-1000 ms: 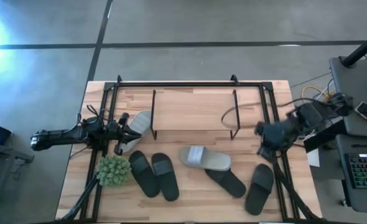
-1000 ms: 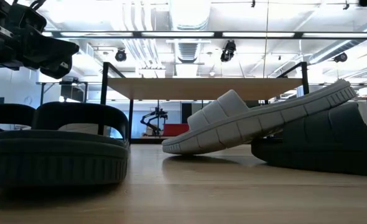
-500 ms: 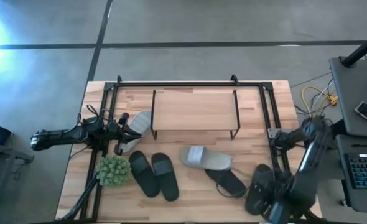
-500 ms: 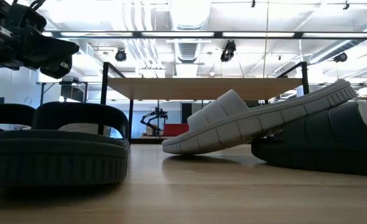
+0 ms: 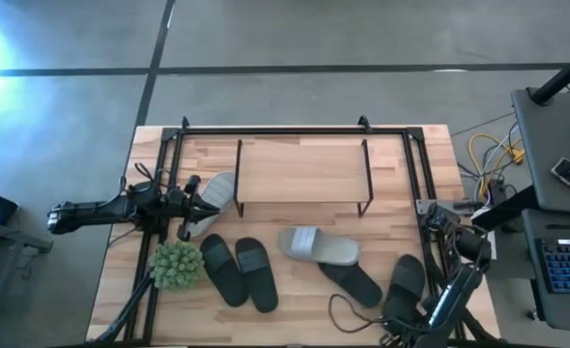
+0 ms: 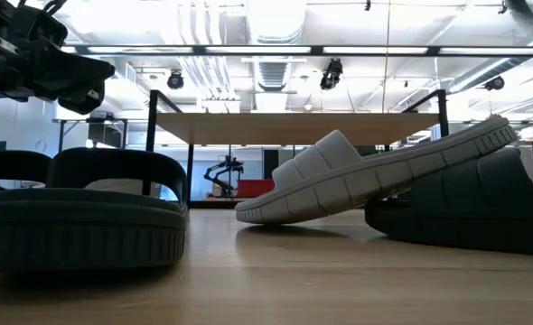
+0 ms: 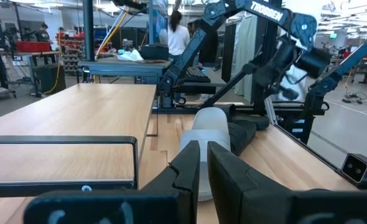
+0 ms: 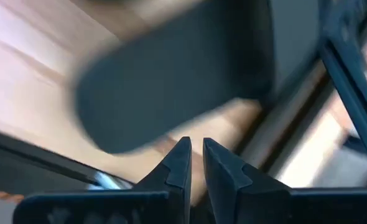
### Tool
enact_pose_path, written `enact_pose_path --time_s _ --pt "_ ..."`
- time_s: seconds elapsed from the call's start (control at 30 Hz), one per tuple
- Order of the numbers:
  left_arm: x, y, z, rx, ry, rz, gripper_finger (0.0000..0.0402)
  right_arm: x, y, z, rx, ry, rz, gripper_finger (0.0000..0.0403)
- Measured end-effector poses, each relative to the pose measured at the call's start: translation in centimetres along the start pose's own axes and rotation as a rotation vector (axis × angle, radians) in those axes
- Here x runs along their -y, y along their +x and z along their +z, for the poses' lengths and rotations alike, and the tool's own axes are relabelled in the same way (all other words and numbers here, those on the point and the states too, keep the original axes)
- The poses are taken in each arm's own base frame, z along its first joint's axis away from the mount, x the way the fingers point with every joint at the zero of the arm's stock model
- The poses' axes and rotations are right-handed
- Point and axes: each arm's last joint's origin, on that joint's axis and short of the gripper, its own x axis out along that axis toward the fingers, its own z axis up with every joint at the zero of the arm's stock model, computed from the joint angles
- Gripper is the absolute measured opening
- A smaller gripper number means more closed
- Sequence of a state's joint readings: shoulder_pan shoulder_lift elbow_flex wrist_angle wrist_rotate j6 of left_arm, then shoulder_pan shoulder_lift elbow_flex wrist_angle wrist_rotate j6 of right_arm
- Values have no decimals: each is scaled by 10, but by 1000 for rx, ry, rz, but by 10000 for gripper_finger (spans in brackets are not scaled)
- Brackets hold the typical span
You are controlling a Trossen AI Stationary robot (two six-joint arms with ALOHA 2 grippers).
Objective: Pick and place slides into the shelf
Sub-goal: Put the right black slipper on the shelf
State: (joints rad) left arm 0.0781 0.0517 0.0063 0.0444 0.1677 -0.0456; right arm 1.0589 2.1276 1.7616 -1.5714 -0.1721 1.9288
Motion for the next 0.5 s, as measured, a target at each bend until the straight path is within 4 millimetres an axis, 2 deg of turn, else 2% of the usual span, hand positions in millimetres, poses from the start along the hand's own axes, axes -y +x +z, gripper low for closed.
enact_pose_path --time_s 0.1,0.27,0.4,0.5 --pt "0 0 0 0 0 0 17 6 -4 3 24 76 22 34" --pt "0 0 0 1 1 0 17 43 -32 8 226 151 235 41" --pt "0 0 0 1 1 0 17 72 -34 16 223 131 258 81" --pt "0 0 0 0 0 0 17 81 -28 22 222 39 272 127"
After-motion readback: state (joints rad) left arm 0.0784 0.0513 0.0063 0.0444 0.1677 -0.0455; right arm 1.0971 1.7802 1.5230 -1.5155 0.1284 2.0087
